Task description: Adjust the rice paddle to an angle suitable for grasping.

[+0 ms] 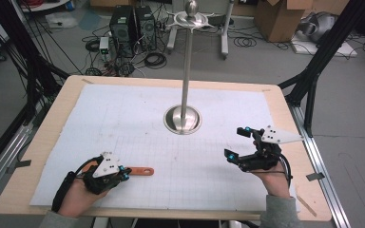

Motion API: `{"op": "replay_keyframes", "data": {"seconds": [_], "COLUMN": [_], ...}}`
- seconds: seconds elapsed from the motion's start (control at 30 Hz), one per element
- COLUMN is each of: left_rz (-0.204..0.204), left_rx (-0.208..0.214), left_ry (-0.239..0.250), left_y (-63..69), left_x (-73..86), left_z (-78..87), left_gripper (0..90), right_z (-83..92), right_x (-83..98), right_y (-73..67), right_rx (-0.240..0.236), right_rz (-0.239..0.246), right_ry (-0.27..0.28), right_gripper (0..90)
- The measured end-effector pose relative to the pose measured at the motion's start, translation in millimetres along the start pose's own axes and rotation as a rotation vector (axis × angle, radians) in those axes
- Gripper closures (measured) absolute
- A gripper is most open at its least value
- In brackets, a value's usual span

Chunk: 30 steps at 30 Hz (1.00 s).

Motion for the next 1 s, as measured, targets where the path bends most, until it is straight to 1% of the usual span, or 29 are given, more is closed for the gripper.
{"op": "replay_keyframes", "data": {"seconds": [0.1,0.13,0.27,0.33,0.4,0.43,0.53,0.57,0.6,0.7,0.83,1.0], "left_rz": [0.002,0.011,0.002,0.005,0.004,0.003,0.003,0.008,0.012,0.012,0.013,0.016], "left_rx": [0.009,0.027,0.04,0.051,0.053,0.062,0.067,0.071,0.072,0.066,0.06,0.072], "left_ry": [0.003,-0.003,-0.012,-0.019,-0.023,-0.029,-0.041,-0.035,-0.038,-0.038,-0.042,-0.037], "left_y": [2.2,4.7,8.0,10.7,11.5,13.4,14.2,13.7,13.1,11.3,9.0,6.3], "left_x": [-0.9,-1.0,0.6,1.8,2.4,3.9,6.5,6.3,6.2,5.0,1.6,-1.1], "left_z": [-0.2,-1.2,-4.3,-6.9,-7.5,-10.2,-13.8,-14.3,-14.5,-16.8,-22.8,-28.2], "left_gripper": [89.5,89.5,89.5,89.5,89.5,89.4,88.6,88.6,88.6,88.9,89.2,89.3], "right_z": [0.1,-0.1,-1.0,-0.5,0.4,1.1,2.4,3.8,3.8,5.9,5.8,4.4], "right_x": [0.0,0.1,1.0,1.2,1.1,1.0,1.2,0.2,0.2,-2.9,-1.9,-1.0], "right_y": [0.4,0.8,0.4,0.7,0.4,0.9,0.8,0.7,0.7,-1.5,-1.1,-0.6], "right_rx": [0.002,0.003,-0.002,0.001,0.003,0.005,0.007,0.015,0.015,0.012,0.01,0.007], "right_rz": [-0.001,-0.001,-0.005,-0.003,-0.006,-0.003,-0.008,0.001,0.001,0.011,0.008,0.008], "right_ry": [0.001,0.0,-0.007,-0.009,-0.007,-0.005,-0.003,0.003,0.003,0.025,0.019,0.011], "right_gripper": [4.9,4.9,4.9,4.9,4.9,4.9,5.0,5.0,5.0,5.0,5.0,4.9]}}
Point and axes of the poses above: each handheld gripper's, and its own axes: z roughly backward along the jaws, x roughly out of its underside, y roughly to its right, the point moved 8 cm from there along -z, roughly forward along the jaws, and after that the axes turned 13 degrees about -x, right-handed, at the moved point
